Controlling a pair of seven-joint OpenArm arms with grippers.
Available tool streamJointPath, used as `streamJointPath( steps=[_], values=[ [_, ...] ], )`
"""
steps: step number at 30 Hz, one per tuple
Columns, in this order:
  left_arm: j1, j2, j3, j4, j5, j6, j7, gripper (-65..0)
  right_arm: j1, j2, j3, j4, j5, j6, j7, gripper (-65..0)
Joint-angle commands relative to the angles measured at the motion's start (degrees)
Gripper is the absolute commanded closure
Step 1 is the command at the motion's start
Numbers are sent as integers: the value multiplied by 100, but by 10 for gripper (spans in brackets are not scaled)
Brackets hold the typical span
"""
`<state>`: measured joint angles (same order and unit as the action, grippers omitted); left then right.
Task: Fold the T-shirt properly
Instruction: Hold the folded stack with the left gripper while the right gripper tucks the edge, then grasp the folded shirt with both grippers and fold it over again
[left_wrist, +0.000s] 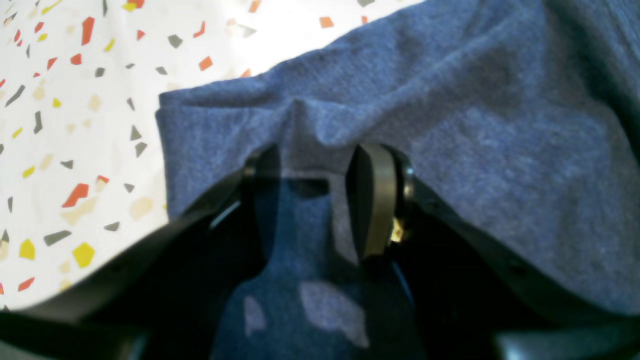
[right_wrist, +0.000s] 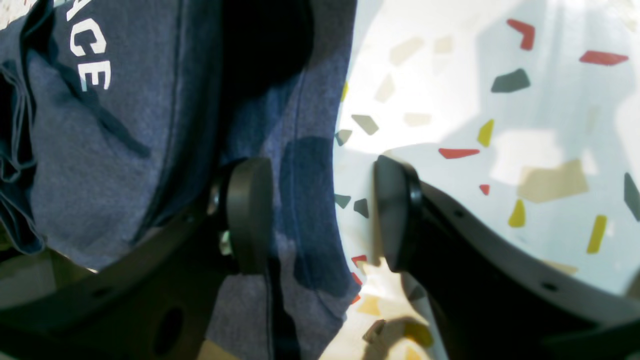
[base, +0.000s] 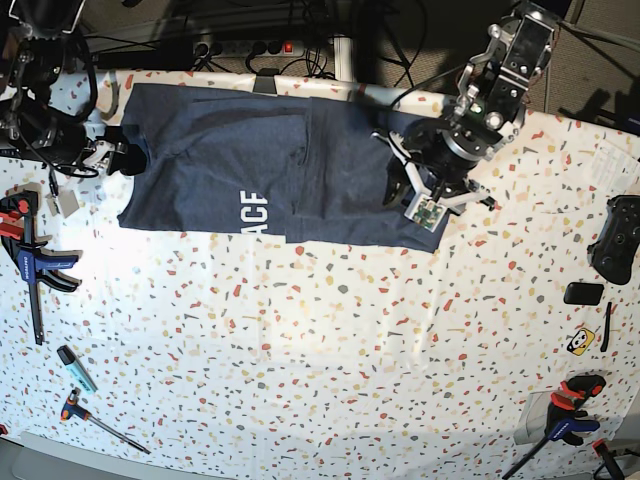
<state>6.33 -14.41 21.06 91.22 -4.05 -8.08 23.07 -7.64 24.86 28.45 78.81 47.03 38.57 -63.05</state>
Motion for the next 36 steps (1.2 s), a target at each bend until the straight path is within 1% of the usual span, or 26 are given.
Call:
streamJointPath(
  steps=[1, 3, 11, 12, 14, 15, 17, 18, 20, 23, 25, 29, 30, 33, 34, 36],
  values=[
    [-79, -4, -11, 90, -2, 0, -129, -243, 20, 50, -101, 22, 151, 50, -258, -332],
    [-79, -4, -11, 90, -2, 0, -129, -243, 20, 50, -282, 22, 275, 52, -389, -332],
    [-76, -4, -11, 90, -2, 0, -129, -243, 20, 50, -994, 22, 273, 52, -365, -324],
    [-76, -4, -11, 90, -2, 0, -127, -243, 20, 50, -1049, 22, 273, 52, -332, -303],
    [-76, -7, -11, 90, -2, 0, -127, -243, 20, 50, -1088, 22, 271, 50, -247, -222],
    [-76, -7, -11, 90, -2, 0, -127, -243, 20, 52, -1084, 22, 269, 50, -184, -171],
    [-76, -7, -11, 90, -2, 0, -127, -243, 20, 55, -1047, 24, 267, 50, 15, -43],
    [-76, -7, -11, 90, 0, 0, -127, -243, 17, 52, -1010, 24, 267, 52, 142, 0],
    [-79, -4, -11, 90, -2, 0, -131, -243, 20, 55, -883, 26, 245, 52, 369, 0],
    [-76, -9, -11, 144, 2, 0, -129, -243, 28, 55, -520, 28, 247, 52, 713, 0],
    [-76, -9, -11, 238, 4, -2, -127, -243, 68, 57, -199, 31, 240, 55, 774, 0],
    [-76, -7, -11, 643, 2, 0, -76, -243, 221, 57, 367, 31, -146, 83, 691, 0],
    [-74, -7, -11, 750, 2, -2, -31, -243, 254, 66, 452, 33, -205, 143, 643, 0],
    [-72, -9, -11, 863, 28, -2, 153, -243, 286, 85, 553, 98, -184, 143, 431, 0],
    [-52, -31, -11, 861, 122, -2, 212, -243, 280, 76, 551, 173, -184, 143, 378, 0],
    [22, -155, -13, 861, 216, 0, 188, -243, 269, 42, 551, 374, -177, 143, 269, 0]
  ],
)
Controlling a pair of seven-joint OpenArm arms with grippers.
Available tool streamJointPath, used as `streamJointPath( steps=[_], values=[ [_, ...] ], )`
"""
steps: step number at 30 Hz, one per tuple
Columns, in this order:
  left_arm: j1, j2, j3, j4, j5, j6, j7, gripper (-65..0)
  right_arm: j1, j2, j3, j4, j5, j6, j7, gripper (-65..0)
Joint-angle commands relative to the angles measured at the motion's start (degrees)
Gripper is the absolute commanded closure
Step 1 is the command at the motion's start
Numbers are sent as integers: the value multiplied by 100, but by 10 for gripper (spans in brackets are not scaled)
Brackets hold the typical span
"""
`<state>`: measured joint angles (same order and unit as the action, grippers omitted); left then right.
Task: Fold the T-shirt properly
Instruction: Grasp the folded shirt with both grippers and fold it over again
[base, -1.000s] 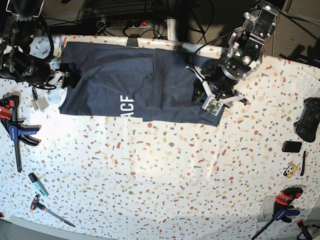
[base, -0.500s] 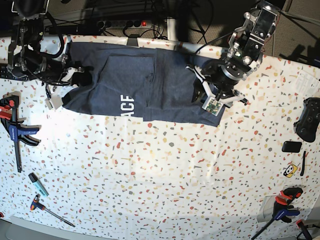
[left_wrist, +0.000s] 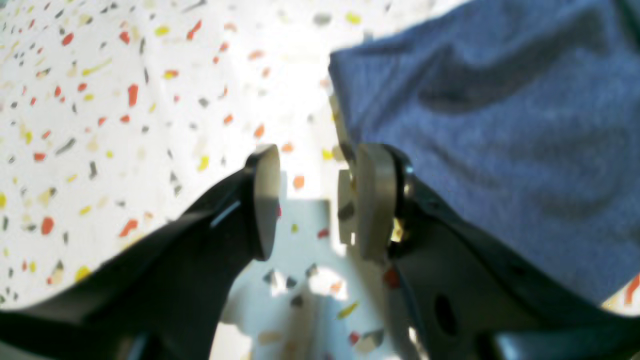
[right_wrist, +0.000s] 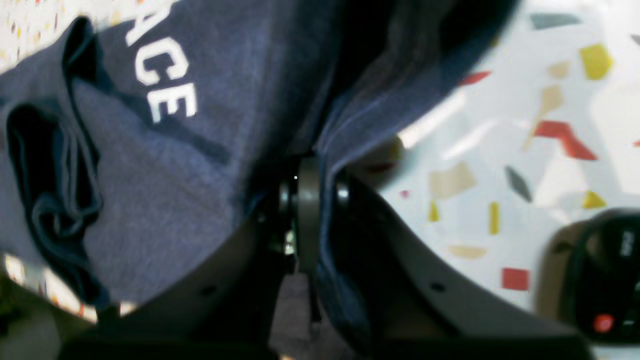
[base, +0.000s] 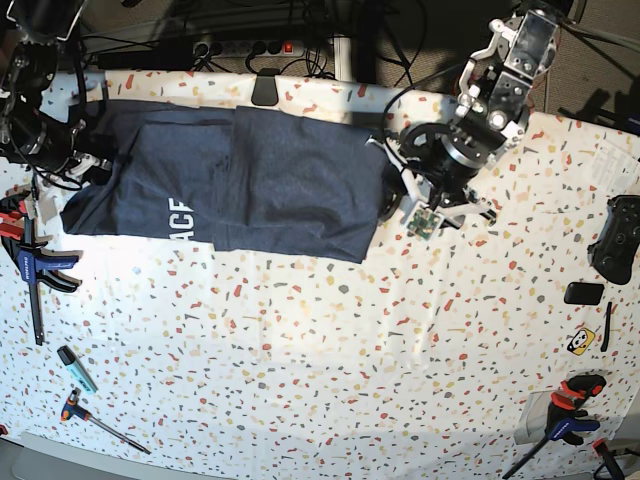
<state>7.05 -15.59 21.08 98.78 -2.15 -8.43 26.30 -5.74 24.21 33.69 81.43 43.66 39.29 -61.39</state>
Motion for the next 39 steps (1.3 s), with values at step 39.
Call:
streamJointPath(
  steps=[39],
  values=[
    [166, 601, -2, -1471, 363, -769, -752, -243, 15, -2929, -3882, 2299, -1947, -310, 1250, -79]
  ],
)
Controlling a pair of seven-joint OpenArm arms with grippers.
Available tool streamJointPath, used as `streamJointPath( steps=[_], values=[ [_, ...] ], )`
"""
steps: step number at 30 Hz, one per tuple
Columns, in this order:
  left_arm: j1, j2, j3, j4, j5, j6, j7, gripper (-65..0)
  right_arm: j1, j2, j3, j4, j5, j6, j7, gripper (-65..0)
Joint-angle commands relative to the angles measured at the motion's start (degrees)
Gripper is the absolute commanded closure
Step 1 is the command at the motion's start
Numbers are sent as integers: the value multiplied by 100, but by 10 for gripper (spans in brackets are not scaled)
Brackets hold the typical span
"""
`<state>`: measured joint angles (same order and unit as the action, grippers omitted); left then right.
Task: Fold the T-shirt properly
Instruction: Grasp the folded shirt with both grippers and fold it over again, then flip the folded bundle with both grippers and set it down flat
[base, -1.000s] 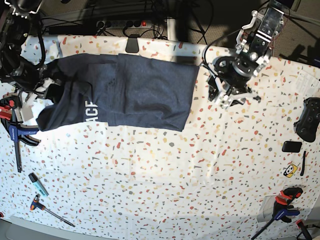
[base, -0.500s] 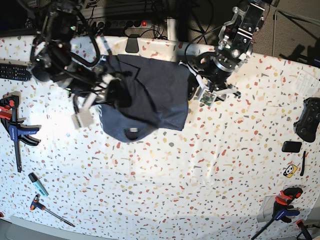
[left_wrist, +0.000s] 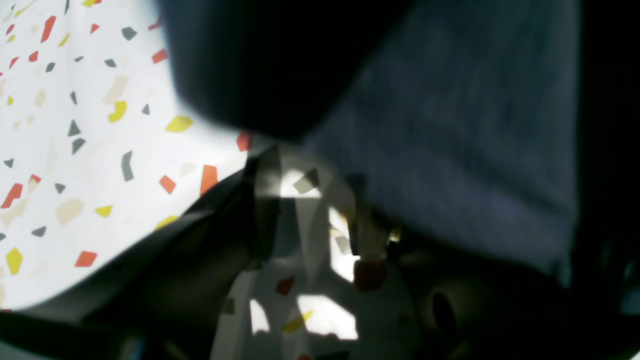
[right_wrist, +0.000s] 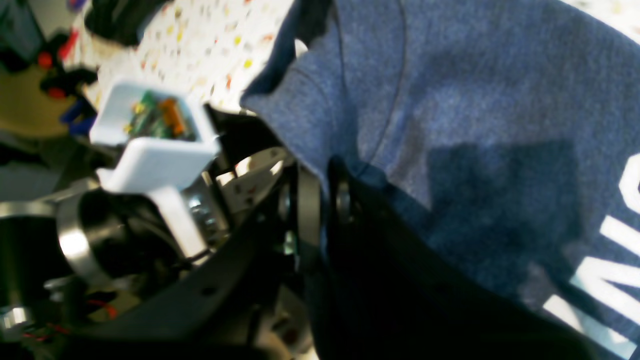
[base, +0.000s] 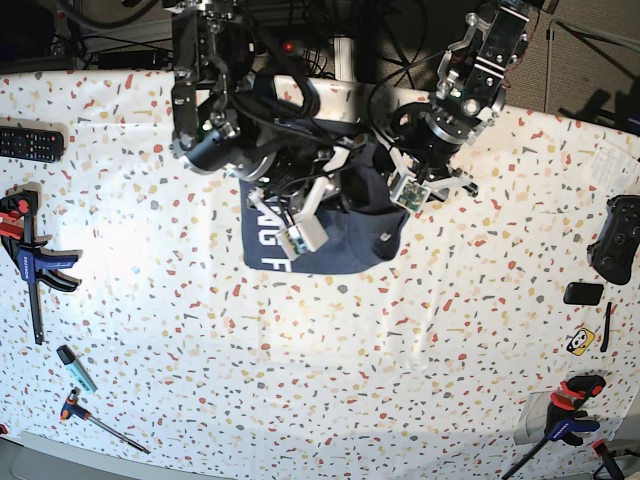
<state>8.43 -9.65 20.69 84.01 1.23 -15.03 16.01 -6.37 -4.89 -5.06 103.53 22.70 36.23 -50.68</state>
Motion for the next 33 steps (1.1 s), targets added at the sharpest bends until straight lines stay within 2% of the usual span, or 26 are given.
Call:
streamJointPath(
  steps=[1, 3, 4, 8, 13, 17, 21, 24, 27, 30, 33],
  values=[
    [28, 4, 37, 7, 24, -109, 278, -243, 83, -22, -72, 90, 151, -7, 184, -167],
    [26, 4, 37, 7, 26, -109, 275, -243, 96, -22, -181, 90, 153, -9, 264, -296],
    [24, 4, 37, 7, 26, -109, 275, -243, 96, -22, -227, 90, 170, -9, 328, -320],
    [-28, -26, 37, 9, 35, -107, 273, -243, 111, -22, -262, 92, 774, -7, 439, -321],
    [-151, -256, 31, 63, 26, -107, 229, -243, 326, -20, -240, 96, 1248, -2, 398, -321],
    [-247, -649, 31, 404, 24, -61, 234, -243, 592, -20, -240, 98, 1244, -2, 199, -321],
    [-273, -1152, 24, 929, 22, 382, 236, -243, 855, -17, -240, 98, 1156, -2, 0, -321],
    [-271, -1460, 24, 1322, 20, 619, 378, -243, 992, -17, -234, 98, 839, -4, 7, -319],
    [-254, -1622, 26, 1633, -435, 787, 654, -243, 1071, 11, -136, 98, 566, -4, 37, -248],
    [-118, -1637, 26, 1895, -813, 839, 627, -216, 1115, 170, 94, 98, 509, -2, 79, -121],
    [72, -1637, 26, 2201, -1207, 822, 599, -188, 1110, 422, 385, 96, 188, 0, 192, -4]
  ],
)
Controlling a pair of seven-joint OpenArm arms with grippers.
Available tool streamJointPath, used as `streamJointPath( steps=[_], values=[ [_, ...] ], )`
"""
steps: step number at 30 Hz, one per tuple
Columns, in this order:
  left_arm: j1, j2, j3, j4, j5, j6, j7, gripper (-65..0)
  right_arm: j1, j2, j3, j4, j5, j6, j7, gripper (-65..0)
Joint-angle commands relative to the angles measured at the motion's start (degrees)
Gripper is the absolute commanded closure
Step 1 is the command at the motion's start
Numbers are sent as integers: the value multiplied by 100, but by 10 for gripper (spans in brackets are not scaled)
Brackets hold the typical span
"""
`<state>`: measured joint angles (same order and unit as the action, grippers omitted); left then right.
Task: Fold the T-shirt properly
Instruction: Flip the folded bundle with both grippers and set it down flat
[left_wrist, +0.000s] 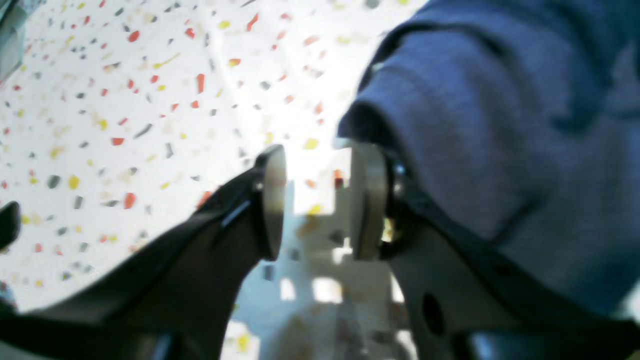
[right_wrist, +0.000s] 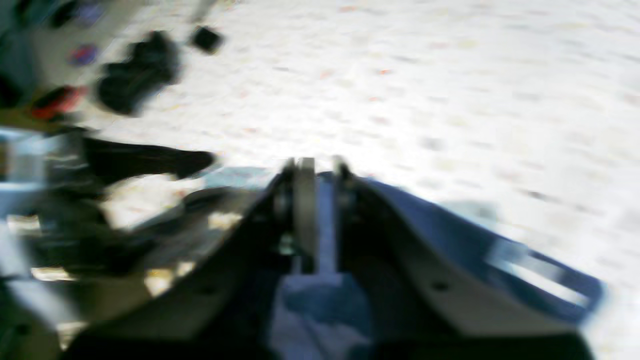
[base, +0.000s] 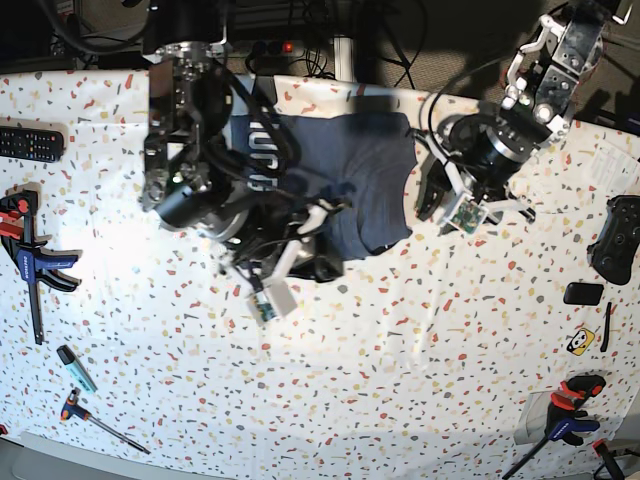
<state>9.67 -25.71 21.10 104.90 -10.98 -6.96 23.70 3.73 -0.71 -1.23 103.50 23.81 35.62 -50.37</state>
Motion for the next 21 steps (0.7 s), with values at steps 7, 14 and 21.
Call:
streamJointPath(
  steps=[7, 14, 21],
  values=[
    [470, 275, -9, 431, -905, -267, -192, -53, 83, 656, 374, -131, -162, 59, 254, 0],
    [1150, 833, -9, 413, -817, -269, -203, -25, 223, 739, 374, -1370, -435, 61, 675, 0],
    [1349, 1316, -4, -407, -706, -275, -758, -25, 404, 737, 365, -1884, -737, 59, 859, 0]
  ],
)
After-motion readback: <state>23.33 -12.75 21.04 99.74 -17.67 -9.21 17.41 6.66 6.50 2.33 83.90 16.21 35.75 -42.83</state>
